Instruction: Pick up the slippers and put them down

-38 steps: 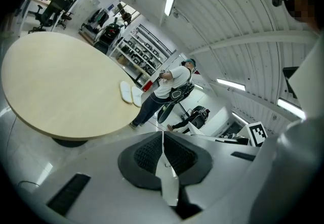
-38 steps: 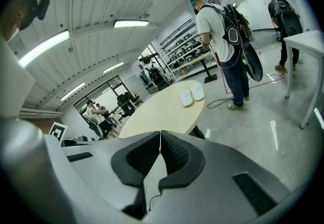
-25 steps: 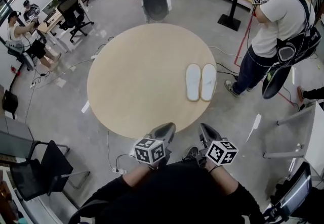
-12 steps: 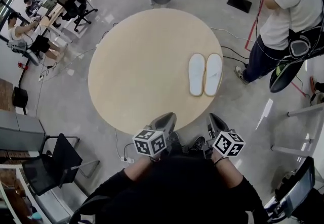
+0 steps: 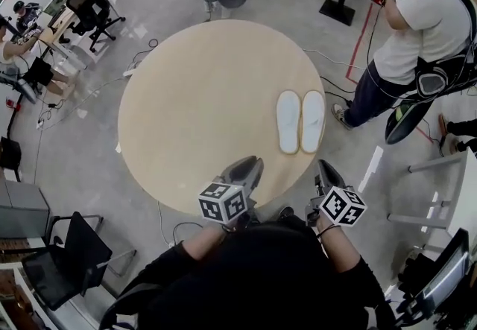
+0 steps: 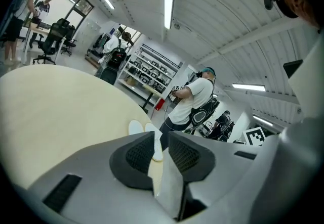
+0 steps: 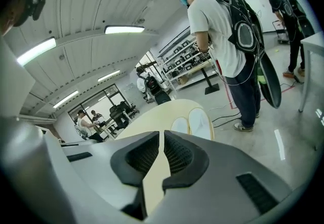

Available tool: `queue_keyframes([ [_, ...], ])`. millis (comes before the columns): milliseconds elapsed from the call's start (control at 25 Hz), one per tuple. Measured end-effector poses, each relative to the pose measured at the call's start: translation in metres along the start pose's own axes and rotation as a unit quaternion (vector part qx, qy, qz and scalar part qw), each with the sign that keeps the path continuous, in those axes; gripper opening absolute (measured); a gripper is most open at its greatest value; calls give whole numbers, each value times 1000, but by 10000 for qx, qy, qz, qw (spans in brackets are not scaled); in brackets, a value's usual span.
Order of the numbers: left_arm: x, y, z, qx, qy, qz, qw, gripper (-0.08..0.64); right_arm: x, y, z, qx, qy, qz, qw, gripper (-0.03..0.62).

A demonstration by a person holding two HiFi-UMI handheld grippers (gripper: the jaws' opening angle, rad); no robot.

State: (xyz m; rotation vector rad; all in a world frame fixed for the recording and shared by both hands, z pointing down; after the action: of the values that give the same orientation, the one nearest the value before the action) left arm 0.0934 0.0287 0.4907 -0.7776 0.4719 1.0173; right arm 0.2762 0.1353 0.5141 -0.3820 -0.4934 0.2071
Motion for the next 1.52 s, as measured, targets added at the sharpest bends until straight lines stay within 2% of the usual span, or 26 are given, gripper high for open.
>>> queue_keyframes([
  [80, -9, -4, -4, -74, 9, 58, 10000, 164, 2, -7, -4, 47, 76, 209, 9997, 33],
  [160, -15, -12, -6, -198, 30, 129, 9997, 175, 6, -14, -7, 49, 140, 345, 9993, 123],
  [240, -20, -24, -8, -314, 48, 174, 9993, 176, 14, -22, -10, 20, 174, 438, 9989, 153],
  [440, -29, -66, -21, -560, 102, 57, 9984, 175, 46, -55, -18, -81, 69, 504, 9987, 161],
  [720, -32, -153, -37, -688, 175, -207, 9973, 175, 105, -118, -45, -281, -128, 340, 9989, 161],
  [880, -42, -207, -25, -920, 223, -393, 9947, 175, 136, -151, -47, -533, -158, 244, 9982, 160],
  [1160, -72, -291, -11, -1178, 636, -803, 9877, 175, 180, -212, -44, -1126, -171, 31, 9935, 160],
  [1360, -102, -309, 11, -1407, 682, -1060, 9820, 175, 191, -238, -19, -1517, -146, 67, 9883, 161],
  [1520, -118, -329, 20, -1566, 510, -1220, 9788, 175, 201, -263, -7, -1760, -131, 1, 9843, 160],
])
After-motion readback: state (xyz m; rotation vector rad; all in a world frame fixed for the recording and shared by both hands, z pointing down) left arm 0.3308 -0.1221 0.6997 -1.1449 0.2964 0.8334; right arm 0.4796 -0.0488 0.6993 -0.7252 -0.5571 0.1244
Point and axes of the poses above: the fingertips, and each gripper's own axes: y backward along the fingers, x to its right, z out of its underside, the point moved 3 cm from there along y, backward along the fingers, and after that the axes turned 9 degrees about y, right-handed, at the moved point
